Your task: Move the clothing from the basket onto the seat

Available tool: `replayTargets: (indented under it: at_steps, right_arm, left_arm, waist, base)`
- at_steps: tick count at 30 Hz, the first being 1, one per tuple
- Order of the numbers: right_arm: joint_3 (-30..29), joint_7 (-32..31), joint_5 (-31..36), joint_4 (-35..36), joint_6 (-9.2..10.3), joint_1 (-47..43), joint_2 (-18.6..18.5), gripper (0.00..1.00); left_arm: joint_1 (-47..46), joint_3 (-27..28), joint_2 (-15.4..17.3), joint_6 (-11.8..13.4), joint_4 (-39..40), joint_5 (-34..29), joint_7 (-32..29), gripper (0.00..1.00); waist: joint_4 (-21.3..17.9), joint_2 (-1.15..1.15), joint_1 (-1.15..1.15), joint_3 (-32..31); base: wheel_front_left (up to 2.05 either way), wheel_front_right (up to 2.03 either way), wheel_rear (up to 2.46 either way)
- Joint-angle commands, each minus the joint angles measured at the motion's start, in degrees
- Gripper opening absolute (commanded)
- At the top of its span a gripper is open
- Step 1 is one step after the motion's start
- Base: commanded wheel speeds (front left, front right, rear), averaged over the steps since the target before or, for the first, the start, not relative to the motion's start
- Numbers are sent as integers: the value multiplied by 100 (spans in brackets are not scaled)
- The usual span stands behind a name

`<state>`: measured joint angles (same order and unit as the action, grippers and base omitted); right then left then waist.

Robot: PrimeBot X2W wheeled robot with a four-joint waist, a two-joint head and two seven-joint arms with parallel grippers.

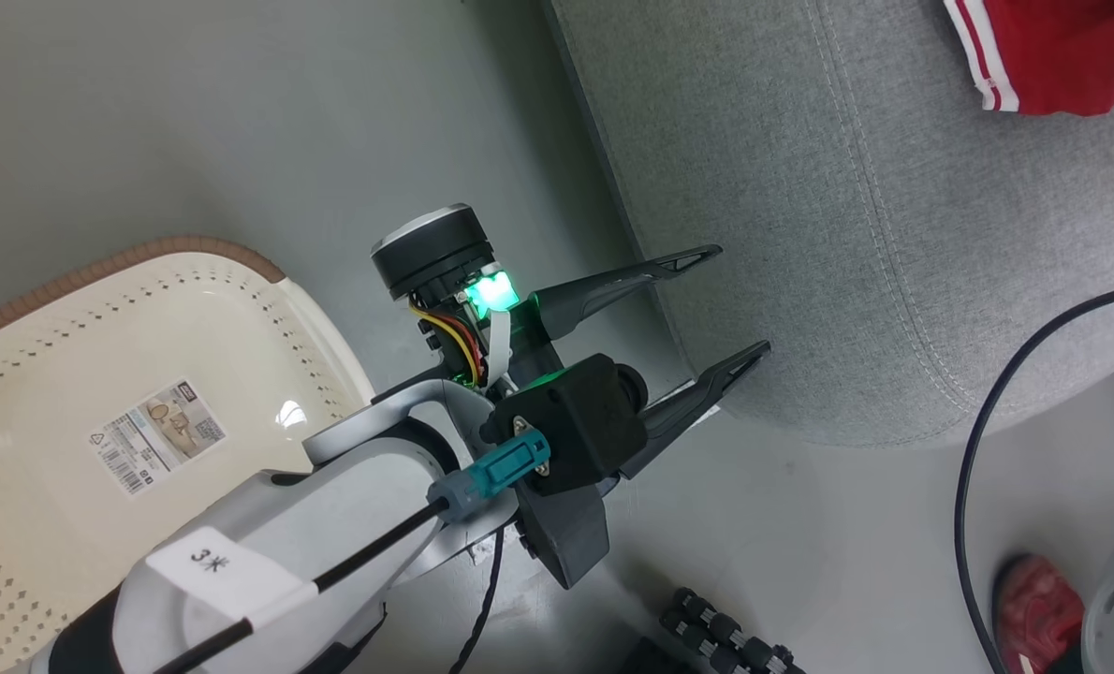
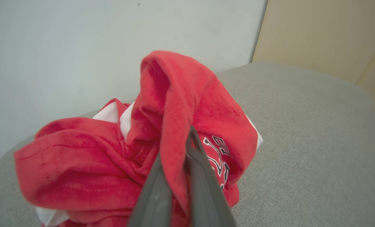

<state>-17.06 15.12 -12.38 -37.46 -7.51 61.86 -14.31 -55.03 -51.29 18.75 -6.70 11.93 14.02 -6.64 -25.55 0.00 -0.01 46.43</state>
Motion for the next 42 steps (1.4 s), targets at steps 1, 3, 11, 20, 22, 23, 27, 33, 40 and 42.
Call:
replayTargets:
  at_steps: [1, 3, 11, 20, 22, 23, 27, 33, 40, 42]
  right_arm:
    - [-48, 3, 98, -41, 4, 44, 51, 0]
    - [-90, 3, 171, -91, 4, 40, 62, 17]
    - [-95, 3, 394, 172, 4, -287, 208, 100]
    - [267, 4, 451, 946, 4, -910, 714, 100]
    - [449, 3, 412, 1104, 4, -1085, 801, 100]
    - [555, 3, 405, 1161, 4, -1174, 831, 100]
    - [986, 4, 514, 1336, 4, -1455, 835, 100]
    - [1677, 3, 607, 1552, 4, -1905, 884, 100]
    - [2371, 4, 388, 1830, 4, -2503, 806, 100]
    - [2575, 3, 340, 1970, 3, -2717, 753, 100]
  left_arm:
    - [51, -21, 25, 13, -15, 10, 36, 100]
    - [36, -24, -2, 22, -36, 20, 78, 100]
    - [161, 70, -52, 184, -195, 122, 330, 100]
    - [454, 237, -73, 436, -399, 314, 711, 100]
    - [566, 337, -103, 567, -479, 363, 816, 100]
    - [623, 371, -110, 620, -526, 389, 876, 100]
    - [877, 493, -121, 771, -705, 543, 1132, 100]
    - [1332, 748, -122, 1063, -916, 798, 1521, 100]
    - [1986, 1135, -153, 1551, -1108, 1073, 1949, 100]
    - [2191, 1279, -130, 1725, -1144, 1122, 2005, 100]
  waist:
    - [18, 0, 1, -47]
    - [48, 0, 1, -100]
    - [176, 0, 1, -529]
    - [204, 0, 1, -1153]
    - [232, 0, 1, -1329]
    - [258, 0, 1, -1428]
    - [413, 0, 1, -1819]
    - [722, 0, 1, -2388]
    - [1235, 0, 1, -3097]
    - [1376, 0, 1, -3274]
  base:
    - [0, 0, 0]
    - [0, 0, 0]
    - [0, 0, 0]
    - [0, 0, 0]
    - [0, 0, 0]
    - [0, 0, 0]
    - [0, 0, 0]
    - [0, 0, 0]
    - [0, 0, 0]
    - [0, 0, 0]
